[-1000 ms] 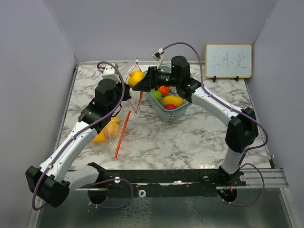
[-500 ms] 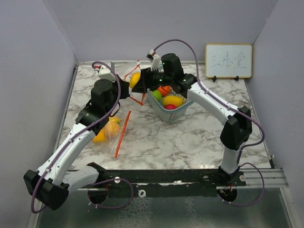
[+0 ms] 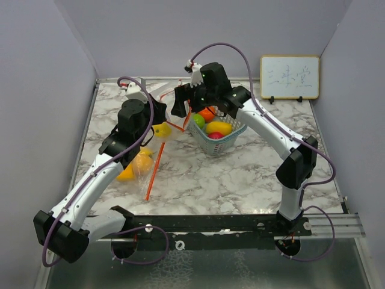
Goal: Place the food in the zip-top bag and seal the zipper
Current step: Place the fake fruit in the zipper food storage bag, then pick up the fake fruit from the bin.
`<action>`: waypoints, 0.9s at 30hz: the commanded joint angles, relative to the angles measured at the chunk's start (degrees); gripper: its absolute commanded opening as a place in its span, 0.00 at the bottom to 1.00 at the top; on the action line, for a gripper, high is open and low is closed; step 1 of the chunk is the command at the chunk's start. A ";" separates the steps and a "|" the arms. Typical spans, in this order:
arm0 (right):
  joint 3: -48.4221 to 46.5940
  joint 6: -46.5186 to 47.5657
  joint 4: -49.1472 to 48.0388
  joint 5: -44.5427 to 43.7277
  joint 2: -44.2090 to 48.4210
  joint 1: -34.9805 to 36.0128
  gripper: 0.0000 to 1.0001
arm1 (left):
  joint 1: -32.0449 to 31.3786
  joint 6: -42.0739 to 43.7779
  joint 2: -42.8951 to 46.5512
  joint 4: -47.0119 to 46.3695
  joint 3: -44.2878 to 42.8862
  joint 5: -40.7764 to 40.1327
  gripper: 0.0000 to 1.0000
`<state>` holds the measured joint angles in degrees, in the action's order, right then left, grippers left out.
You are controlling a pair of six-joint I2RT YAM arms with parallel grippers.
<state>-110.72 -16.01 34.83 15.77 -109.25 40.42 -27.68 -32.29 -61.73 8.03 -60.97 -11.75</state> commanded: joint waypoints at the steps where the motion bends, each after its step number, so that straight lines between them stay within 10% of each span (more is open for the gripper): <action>1: -3.93 2.59 4.99 -5.98 5.54 -0.03 1.00 | 0.89 -1.88 -0.85 -2.17 0.50 1.64 0.00; 27: 2.26 -2.13 12.62 -3.55 -3.43 -10.99 0.84 | 4.33 -1.45 -0.30 1.24 -0.15 1.59 0.00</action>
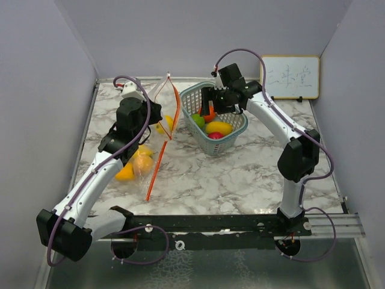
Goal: Place the food in the zip-top bag and seal the zipper
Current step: Pick up the fake fruit from the bin.
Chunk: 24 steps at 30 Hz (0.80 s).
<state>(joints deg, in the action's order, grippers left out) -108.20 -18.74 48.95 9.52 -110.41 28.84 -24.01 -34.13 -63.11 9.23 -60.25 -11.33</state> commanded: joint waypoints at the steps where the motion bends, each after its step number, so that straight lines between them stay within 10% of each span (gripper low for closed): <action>1: -0.15 -0.04 -2.30 2.48 -3.32 0.60 0.84 | 0.78 0.50 0.99 0.13 -0.94 1.32 0.00; 20: -12.23 -13.18 -5.44 -3.63 -25.34 2.91 0.86 | 4.04 1.69 1.77 2.03 -0.39 4.26 0.00; 24: -7.03 -13.45 -7.52 -5.54 -25.29 2.98 0.68 | 4.83 1.77 1.34 2.02 -0.43 5.24 0.00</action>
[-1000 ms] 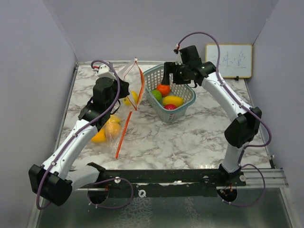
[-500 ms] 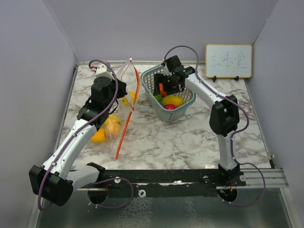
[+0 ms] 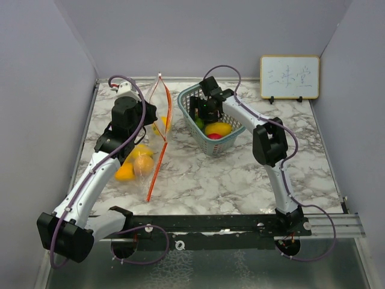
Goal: Place the food in the zip-top bag and seal the zipper
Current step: Pick up the fake fruit from the bin.
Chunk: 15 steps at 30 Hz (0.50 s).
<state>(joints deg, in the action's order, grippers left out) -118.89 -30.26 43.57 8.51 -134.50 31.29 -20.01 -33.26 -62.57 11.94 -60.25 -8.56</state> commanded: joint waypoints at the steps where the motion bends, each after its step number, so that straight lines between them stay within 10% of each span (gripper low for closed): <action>1: 4.61 -1.76 -2.21 -4.74 -1.14 0.53 0.63 | 1.09 0.88 0.67 -0.68 -0.43 2.69 0.00; 7: 7.85 0.50 -1.31 -5.98 2.68 0.53 0.23 | 2.07 0.89 0.21 -0.80 -0.54 3.24 0.00; 15: 6.05 5.45 -3.68 -5.32 14.57 0.16 0.10 | 2.67 0.29 0.31 -1.98 0.72 3.91 0.00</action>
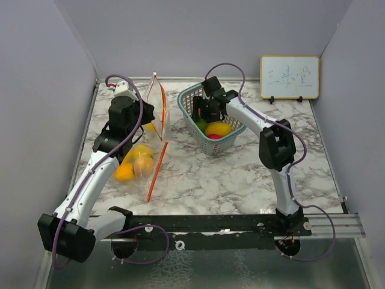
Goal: Place the food in the zip-top bag and seal the zipper
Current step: Pick up the fake fruit from the bin, then place the fake fruit in the zipper food storage bag.
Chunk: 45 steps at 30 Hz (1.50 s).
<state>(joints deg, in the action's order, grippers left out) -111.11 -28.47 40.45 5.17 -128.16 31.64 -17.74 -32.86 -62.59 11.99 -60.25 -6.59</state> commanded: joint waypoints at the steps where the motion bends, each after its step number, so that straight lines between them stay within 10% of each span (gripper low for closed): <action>1: -1.97 3.88 -0.69 -1.39 9.53 -0.37 0.10 | 0.42 -0.36 0.42 -2.34 1.01 2.16 0.00; 11: -4.77 5.28 -14.52 24.09 19.17 -1.32 0.10 | 0.40 -1.14 -0.33 -3.56 2.11 4.33 0.00; 21: -3.65 -13.93 -42.89 51.67 16.93 2.88 0.10 | 0.40 -2.77 -1.72 -6.59 3.61 8.68 0.00; 30: 9.81 -20.93 -50.19 43.10 17.36 4.40 0.10 | 0.40 -2.94 -0.17 -6.06 2.71 8.94 0.00; 45: 5.63 -2.78 -19.11 14.61 14.99 4.64 0.09 | 0.40 -3.72 3.18 -4.99 2.17 9.39 0.00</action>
<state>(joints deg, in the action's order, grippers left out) -100.27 -39.40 8.45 33.54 -111.22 35.66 -17.02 -35.73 -60.95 9.32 -56.66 0.86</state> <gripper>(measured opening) 0.670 0.018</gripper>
